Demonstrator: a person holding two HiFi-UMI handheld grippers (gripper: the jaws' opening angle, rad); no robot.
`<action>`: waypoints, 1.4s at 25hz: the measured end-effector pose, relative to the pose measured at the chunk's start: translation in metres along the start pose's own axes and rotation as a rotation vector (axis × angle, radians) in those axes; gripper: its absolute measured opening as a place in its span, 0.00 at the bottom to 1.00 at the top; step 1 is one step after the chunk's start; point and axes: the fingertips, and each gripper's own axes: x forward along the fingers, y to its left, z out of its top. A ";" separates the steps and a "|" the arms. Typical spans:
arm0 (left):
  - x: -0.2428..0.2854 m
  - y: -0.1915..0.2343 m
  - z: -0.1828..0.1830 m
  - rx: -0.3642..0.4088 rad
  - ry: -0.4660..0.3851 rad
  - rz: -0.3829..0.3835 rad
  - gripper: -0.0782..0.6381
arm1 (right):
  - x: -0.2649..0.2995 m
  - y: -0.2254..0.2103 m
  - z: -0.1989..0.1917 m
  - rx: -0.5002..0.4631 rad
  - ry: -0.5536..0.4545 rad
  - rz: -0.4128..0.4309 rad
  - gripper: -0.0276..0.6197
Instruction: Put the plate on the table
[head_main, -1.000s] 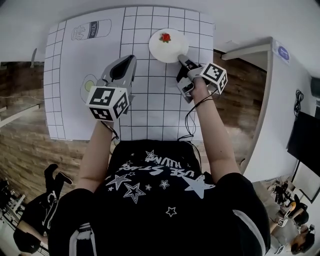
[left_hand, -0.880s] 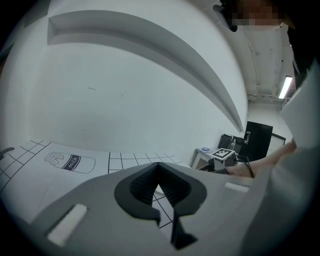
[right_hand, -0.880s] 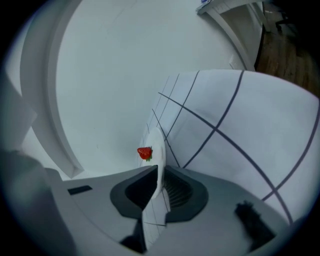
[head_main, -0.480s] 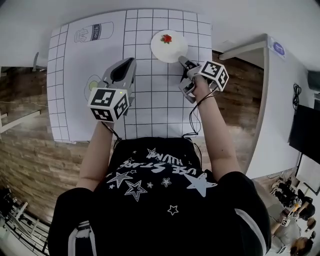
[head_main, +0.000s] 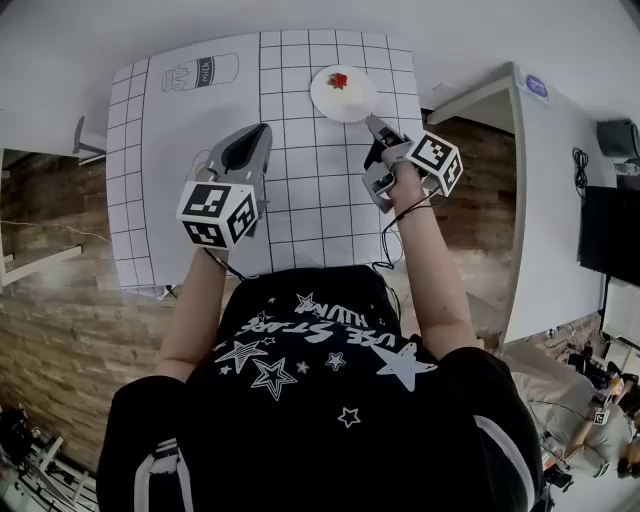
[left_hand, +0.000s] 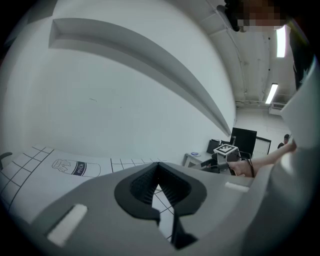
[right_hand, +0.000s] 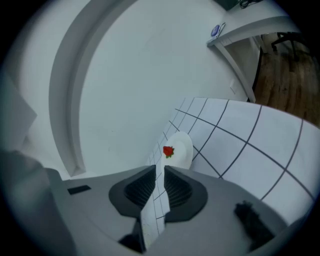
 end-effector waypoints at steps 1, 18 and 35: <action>-0.005 0.000 0.000 0.002 -0.003 -0.012 0.12 | -0.005 0.006 -0.003 -0.008 -0.020 0.009 0.12; -0.036 -0.055 -0.032 0.044 0.043 -0.275 0.12 | -0.111 0.036 -0.071 -0.183 -0.180 0.006 0.08; -0.127 -0.132 -0.058 0.122 0.060 -0.235 0.12 | -0.205 0.032 -0.155 -0.313 -0.080 0.078 0.07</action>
